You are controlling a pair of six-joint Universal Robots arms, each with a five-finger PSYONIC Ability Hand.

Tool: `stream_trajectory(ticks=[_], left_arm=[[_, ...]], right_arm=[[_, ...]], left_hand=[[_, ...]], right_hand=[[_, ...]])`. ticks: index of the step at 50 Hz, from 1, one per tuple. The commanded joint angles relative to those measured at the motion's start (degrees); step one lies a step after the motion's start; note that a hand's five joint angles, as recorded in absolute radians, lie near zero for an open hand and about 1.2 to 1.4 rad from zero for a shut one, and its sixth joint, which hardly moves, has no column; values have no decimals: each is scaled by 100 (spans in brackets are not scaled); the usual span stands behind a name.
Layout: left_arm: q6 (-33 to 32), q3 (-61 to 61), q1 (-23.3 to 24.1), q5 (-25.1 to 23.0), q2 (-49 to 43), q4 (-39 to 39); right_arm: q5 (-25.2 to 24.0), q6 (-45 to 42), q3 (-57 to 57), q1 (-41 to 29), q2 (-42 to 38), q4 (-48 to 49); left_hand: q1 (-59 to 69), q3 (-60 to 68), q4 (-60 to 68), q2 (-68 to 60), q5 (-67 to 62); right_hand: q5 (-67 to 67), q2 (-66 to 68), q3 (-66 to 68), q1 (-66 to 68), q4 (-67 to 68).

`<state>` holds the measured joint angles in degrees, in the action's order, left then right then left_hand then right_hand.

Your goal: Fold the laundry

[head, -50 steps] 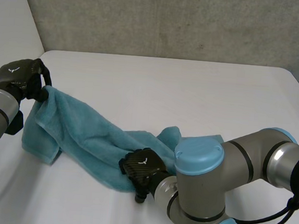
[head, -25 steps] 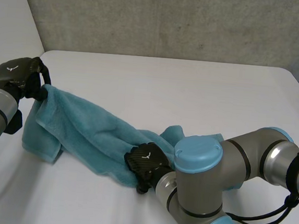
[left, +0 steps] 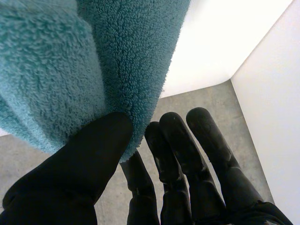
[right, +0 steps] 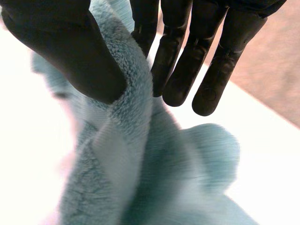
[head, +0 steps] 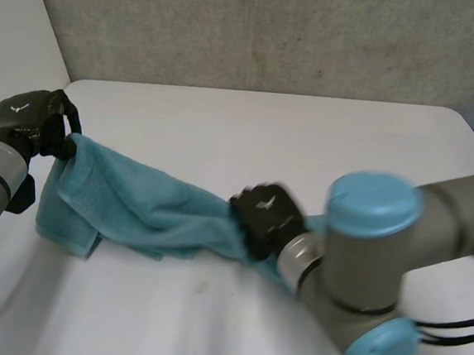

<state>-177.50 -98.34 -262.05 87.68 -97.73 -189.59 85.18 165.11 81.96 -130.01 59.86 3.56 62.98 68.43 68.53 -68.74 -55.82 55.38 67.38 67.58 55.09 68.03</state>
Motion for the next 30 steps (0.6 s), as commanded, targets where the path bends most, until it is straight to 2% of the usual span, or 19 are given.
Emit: stream_trajectory(ticks=[1, 5, 7, 9, 11, 14, 16, 21, 23, 24, 25, 28, 29, 30], left_arm=[[-13, -98, 32, -14, 123, 115], [-170, -343, 285, -118, 298, 360], [-336, -422, 434, -224, 333, 466], [-540, -520, 585, -356, 325, 564], [-1012, -677, 830, -497, 220, 677], [-1252, -713, 910, -497, 105, 678], [-1646, -600, 1068, -471, -349, 660], [-1885, 171, 1174, -471, -860, 538], [-1911, 552, 1209, -471, -993, 467], [-1929, 987, 1244, -471, -1089, 397], [-1929, 1540, 1279, -471, -1160, 301], [-1929, 2011, 1297, -471, -1195, 194], [-1938, 2542, 1306, -453, -1222, 20], [-1938, 3009, 1297, -392, -1222, -225]], right_arm=[[-211, -83, 189, 1203, 1526, -871], [-528, -497, 215, 1760, 1845, -1463], [-826, -1144, 355, 2276, 1924, -2041], [-906, -1478, 460, 2452, 1916, -2331], [-941, -1821, 574, 2558, 1907, -2603], [-994, -2279, 707, 2621, 1802, -2947], [-1003, -2378, 690, 2603, 1687, -2896], [-880, -2343, 154, 2595, 1142, -2237], [-609, -2133, -563, 2595, 871, -1764], [-608, -2132, -567, 2595, 870, -1762], [-416, -1932, -1063, 2595, 765, -1536], [49, -1632, -2205, 2577, 668, -965], [234, -1535, -2698, 2560, 676, -614], [236, -1534, -2703, 2559, 676, -611]], left_hand=[[1702, 1157, 1147, -1126, -1418], [1702, 1157, 1147, -1126, -1418], [1702, 1157, 1147, -1126, -1418], [1702, 1157, 1147, -1126, -1418], [1702, 1157, 1147, -1126, -1418], [1702, 1157, 1147, -1126, -1418], [1702, 1157, 1147, -1126, -1418], [1702, 1157, 1147, -1126, -1418], [1702, 1157, 1147, -1126, -1418], [1702, 1157, 1147, -1126, -1418], [1702, 1157, 1147, -1126, -1418], [1702, 1157, 1147, -1126, -1418], [1702, 1157, 1147, -1126, -1418], [1702, 1157, 1147, -1126, -1418]], right_hand=[[1462, 1262, 1242, 2491, 1197], [1462, 1262, 1242, 2491, 1197], [1462, 1262, 1242, 2491, 1197], [1462, 1262, 1242, 2491, 1197], [1462, 1262, 1242, 2491, 1197], [1462, 1262, 1242, 2491, 1197], [1462, 1262, 1242, 2491, 1197], [1462, 1262, 1242, 2491, 1197], [1462, 1262, 1242, 2491, 1197], [1462, 1262, 1242, 2491, 1197], [1462, 1262, 1242, 2491, 1197], [1462, 1262, 1242, 2491, 1197], [1462, 1262, 1242, 2491, 1197], [1462, 1262, 1242, 2491, 1197]])
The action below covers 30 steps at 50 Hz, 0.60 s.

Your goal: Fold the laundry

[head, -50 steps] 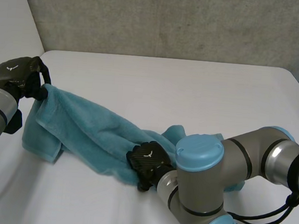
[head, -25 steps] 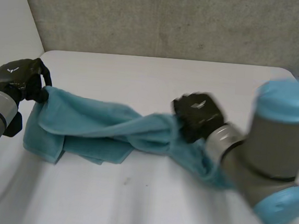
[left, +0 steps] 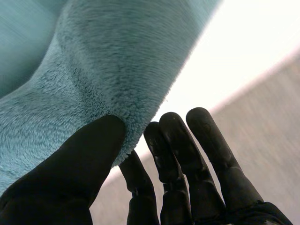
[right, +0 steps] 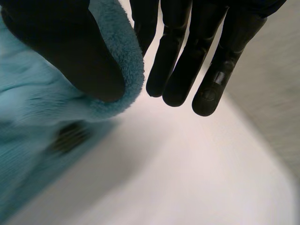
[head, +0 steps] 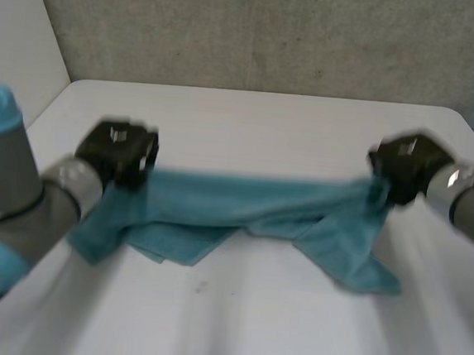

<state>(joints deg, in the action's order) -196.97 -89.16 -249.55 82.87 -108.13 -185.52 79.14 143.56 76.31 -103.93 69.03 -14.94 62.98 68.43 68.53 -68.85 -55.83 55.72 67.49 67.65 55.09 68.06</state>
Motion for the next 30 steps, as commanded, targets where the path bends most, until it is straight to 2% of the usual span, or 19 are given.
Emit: stream_trajectory(ticks=[1, 2, 3, 4, 6, 8, 13, 16, 18, 25, 30], left_arm=[[9, 2095, 47, 89, -183, -634], [18, 2461, 38, 202, -165, -965], [9, 2708, 38, 360, -139, -1360], [9, 2711, 38, 361, -139, -1364], [35, 2772, -14, 571, 27, -2064], [53, 2737, -14, 590, 124, -2276], [71, 2177, -23, 581, 230, -2094], [79, 1650, 29, 581, 231, -1944], [71, 1340, 38, 581, 231, -1882], [18, -91, -23, 563, 73, -1558], [-8, -435, -41, 563, -330, -1513]], right_arm=[[953, 699, -2521, -91, -215, 1622], [997, 752, -2699, -127, -145, 2052], [998, 753, -2700, -127, -144, 2057], [980, 761, -2692, -179, 13, 2492], [971, 753, -2605, -232, 232, 2835], [919, 761, -2419, -285, 427, 3050], [331, 761, -1078, -382, 708, 2989], [224, 761, -749, -373, 770, 2900], [58, 718, -128, -338, 849, 2612], [-101, 656, 692, -285, 823, 1626], [-215, 348, 965, -285, 506, 967]], left_hand=[[1702, 1157, 1147, -1115, -1417], [1702, 1157, 1147, -1115, -1417], [1702, 1157, 1147, -1115, -1417], [1702, 1157, 1147, -1115, -1417], [1702, 1157, 1147, -1115, -1417], [1702, 1157, 1147, -1115, -1417], [1702, 1157, 1147, -1115, -1417], [1702, 1157, 1147, -1115, -1417], [1702, 1157, 1147, -1115, -1417], [1702, 1157, 1147, -1115, -1417], [1702, 1157, 1147, -1115, -1417]], right_hand=[[1428, 1251, 1235, 2491, 1194], [1428, 1251, 1235, 2491, 1194], [1428, 1251, 1235, 2491, 1194], [1428, 1251, 1235, 2491, 1194], [1428, 1251, 1235, 2491, 1194], [1428, 1251, 1235, 2491, 1194], [1428, 1251, 1235, 2491, 1194], [1428, 1251, 1235, 2491, 1194], [1428, 1251, 1235, 2491, 1194], [1428, 1251, 1235, 2491, 1194], [1428, 1251, 1235, 2491, 1194]])
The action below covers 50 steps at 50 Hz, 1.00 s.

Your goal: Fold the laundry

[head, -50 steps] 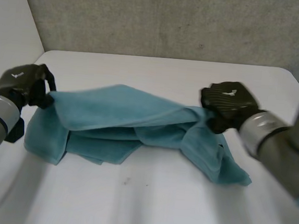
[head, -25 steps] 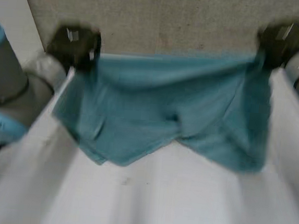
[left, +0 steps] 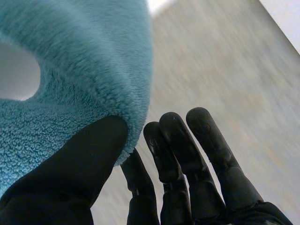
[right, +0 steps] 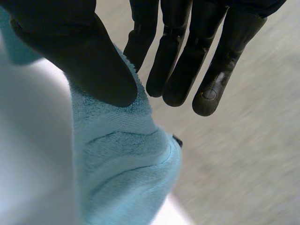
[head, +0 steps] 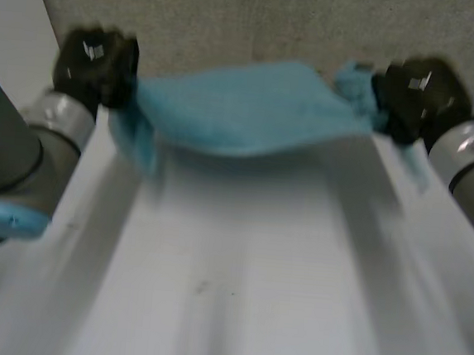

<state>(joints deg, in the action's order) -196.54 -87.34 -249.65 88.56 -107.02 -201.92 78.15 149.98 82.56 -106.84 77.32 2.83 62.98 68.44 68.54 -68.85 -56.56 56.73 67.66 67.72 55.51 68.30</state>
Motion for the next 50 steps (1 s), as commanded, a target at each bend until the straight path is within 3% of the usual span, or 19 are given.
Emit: stream_trajectory(ticks=[1, 7, 9, 10, 12, 17, 19, 25, 31, 40, 46, 50], left_arm=[[-51, -617, -31, -6, -442, 127], [-77, -574, -31, -15, -838, 355], [-182, -547, -22, -23, -873, 364], [-183, -547, -22, -23, -873, 364], [-393, -538, 4, -23, -891, 355], [-622, -547, 4, -15, -882, 373], [-745, -635, 39, -15, -759, 416], [-754, -1066, 83, 20, -337, 513], [-701, -1866, 180, 117, 656, 522], [-640, -2463, -101, 513, 1113, 1102], [37, -2454, -321, 486, 973, 1375], [720, -2332, -365, 434, 622, 1366]], right_arm=[[-125, -442, 375, 23, -583, -924], [-81, -541, 323, 14, -1209, -855], [-90, -445, 322, 14, -1245, -776], [-72, -226, 322, 5, -1263, -654], [-46, 55, 348, 5, -1263, -505], [-28, 840, 454, 32, -1280, -222], [-28, 1146, 550, -21, -1245, -161], [33, 1261, 674, -21, -1280, 33], [288, 1279, 744, -21, -1316, 226], [350, 1235, 788, -30, -1465, 244], [350, 1209, 832, -65, -1474, 261], [350, 1200, 858, -65, -1474, 261]], left_hand=[[1702, 1156, 1146, -1115, -1344], [1702, 1156, 1146, -1115, -1344], [516, -31, -40, 72, -157], [510, -36, -46, 77, -152], [-1329, -1875, -1885, 1916, 1687], [-2366, -2913, -2922, 2954, 2725], [-3671, -4218, -4227, 4259, 4030], [-3745, -4292, -4302, 4333, 4104], [-3678, -4225, -4234, 4266, 4037], [-2198, -2745, -2754, 2786, 2557], [-1306, -1853, -1863, 1894, 1665], [-2379, -2925, -2935, 2966, 2737]], right_hand=[[1327, 1234, 1228, 2449, 1170], [1327, 1234, 1228, 2449, 1170], [1327, 1234, 1228, 2449, 1170], [1327, 1234, 1228, 2449, 1170], [1327, 1234, 1228, 2449, 1170], [1327, 1234, 1228, 2449, 1170], [1327, 1234, 1228, 2449, 1170], [1327, 1234, 1228, 2449, 1170], [1327, 1234, 1228, 2449, 1170], [1327, 1234, 1228, 2449, 1170], [1327, 1234, 1228, 2449, 1170], [1327, 1234, 1228, 2449, 1170]])
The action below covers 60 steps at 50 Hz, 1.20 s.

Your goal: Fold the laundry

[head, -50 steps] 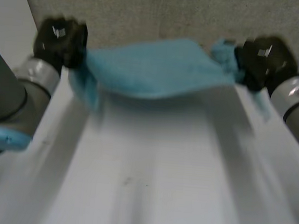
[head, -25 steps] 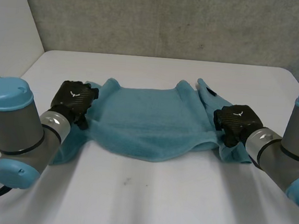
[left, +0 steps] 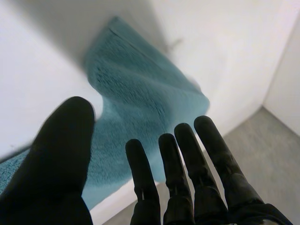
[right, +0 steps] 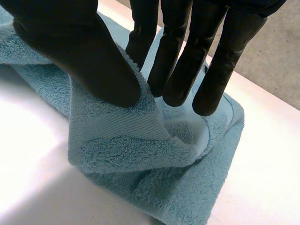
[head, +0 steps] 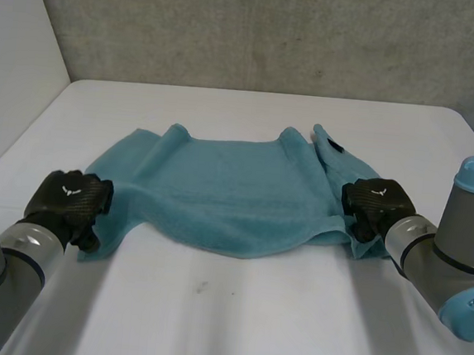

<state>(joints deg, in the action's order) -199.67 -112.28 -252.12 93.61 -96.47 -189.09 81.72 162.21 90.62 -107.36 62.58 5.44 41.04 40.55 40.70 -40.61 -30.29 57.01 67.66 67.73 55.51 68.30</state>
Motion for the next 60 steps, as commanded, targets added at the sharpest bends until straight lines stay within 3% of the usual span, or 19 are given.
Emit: stream_trajectory(ticks=[1, 6, 28, 38, 51, 55, 57, 60], left_arm=[[1035, 162, -119, -71, -434, 83], [1229, 504, -136, -97, -952, 74], [1167, 1085, -154, -53, -1920, -330], [192, 1041, -329, -53, -1999, -813], [68, 1085, -584, -62, -2043, -901], [68, 1094, -619, -62, -2034, -910], [34, 1085, -663, -62, -1990, -945], [-63, 1033, -699, -62, -1868, -1024]], right_arm=[[-7, -23, 52, -13, 0, 1], [-42, -32, 131, -13, 0, 10], [-77, -41, 254, -21, 9, 80], [-77, -41, 254, -21, 9, 80], [-77, -41, 254, -13, 0, 80], [-77, -41, 246, -13, 0, 80], [-68, -41, 237, -13, 0, 80], [-77, -50, 210, 14, 0, 80]], left_hand=[[-189, -140, -155, 147, 114], [-1097, -1048, -1063, 1055, 1022], [-593, -544, -559, 550, 518], [-173, -124, -139, 130, 98], [-139, -90, -105, 96, 64], [921, 970, 955, -963, -996], [3363, 3412, 3397, -3405, -3438], [3896, 3945, 3930, -3939, -3971]], right_hand=[[1299, 1234, 1227, 2449, 1170], [1299, 1234, 1227, 2449, 1170], [1299, 1234, 1227, 2449, 1170], [1299, 1234, 1227, 2449, 1170], [1299, 1234, 1227, 2449, 1170], [1299, 1234, 1227, 2449, 1170], [1299, 1234, 1227, 2449, 1170], [1299, 1234, 1227, 2449, 1170]])
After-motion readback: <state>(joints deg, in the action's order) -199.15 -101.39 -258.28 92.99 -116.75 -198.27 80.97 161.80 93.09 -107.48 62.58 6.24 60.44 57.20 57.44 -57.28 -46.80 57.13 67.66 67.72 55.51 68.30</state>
